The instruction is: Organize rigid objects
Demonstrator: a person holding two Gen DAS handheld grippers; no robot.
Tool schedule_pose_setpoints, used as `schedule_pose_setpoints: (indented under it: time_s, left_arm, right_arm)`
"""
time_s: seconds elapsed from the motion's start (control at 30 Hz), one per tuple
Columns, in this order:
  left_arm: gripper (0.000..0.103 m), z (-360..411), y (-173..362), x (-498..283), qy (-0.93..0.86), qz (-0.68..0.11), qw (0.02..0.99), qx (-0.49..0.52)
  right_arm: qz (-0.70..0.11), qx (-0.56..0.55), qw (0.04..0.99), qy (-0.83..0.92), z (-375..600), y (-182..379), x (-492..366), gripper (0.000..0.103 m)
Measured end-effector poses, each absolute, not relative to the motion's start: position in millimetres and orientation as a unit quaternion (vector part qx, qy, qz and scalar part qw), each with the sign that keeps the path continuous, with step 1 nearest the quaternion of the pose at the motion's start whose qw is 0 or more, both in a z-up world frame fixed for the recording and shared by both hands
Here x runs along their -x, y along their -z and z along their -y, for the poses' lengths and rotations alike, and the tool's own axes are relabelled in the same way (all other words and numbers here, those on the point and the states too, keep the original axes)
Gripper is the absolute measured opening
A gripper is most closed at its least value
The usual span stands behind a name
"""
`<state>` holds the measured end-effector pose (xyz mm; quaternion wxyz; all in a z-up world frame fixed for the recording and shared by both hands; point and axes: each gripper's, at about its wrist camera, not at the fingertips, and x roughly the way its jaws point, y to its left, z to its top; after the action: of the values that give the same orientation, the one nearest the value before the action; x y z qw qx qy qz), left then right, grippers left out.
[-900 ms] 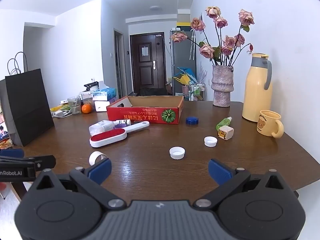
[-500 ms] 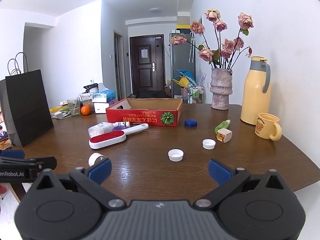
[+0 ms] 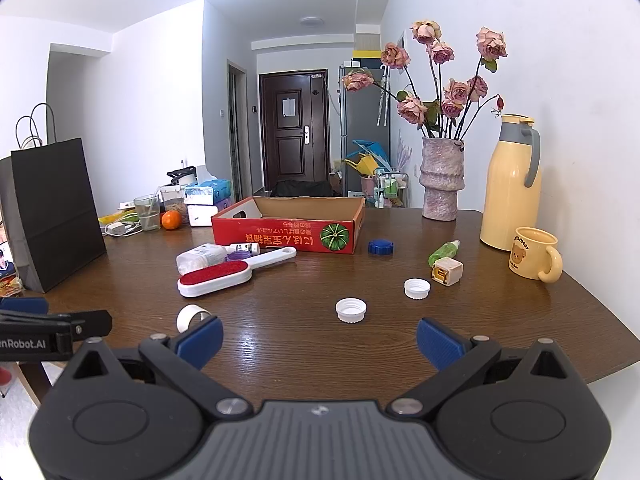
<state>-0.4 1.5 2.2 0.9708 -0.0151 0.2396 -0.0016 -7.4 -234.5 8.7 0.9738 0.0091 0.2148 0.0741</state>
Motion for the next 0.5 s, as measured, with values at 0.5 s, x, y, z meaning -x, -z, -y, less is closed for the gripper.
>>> schedule_pose_setpoints:
  time_s: [0.5]
  left_arm:
    - [0.103, -0.8, -5.4, 1.9, 0.003, -0.237, 0.971, 0.015]
  right_arm:
    - [-0.214, -0.009, 0.974, -0.075, 234.4, -10.4, 8.1, 0.103]
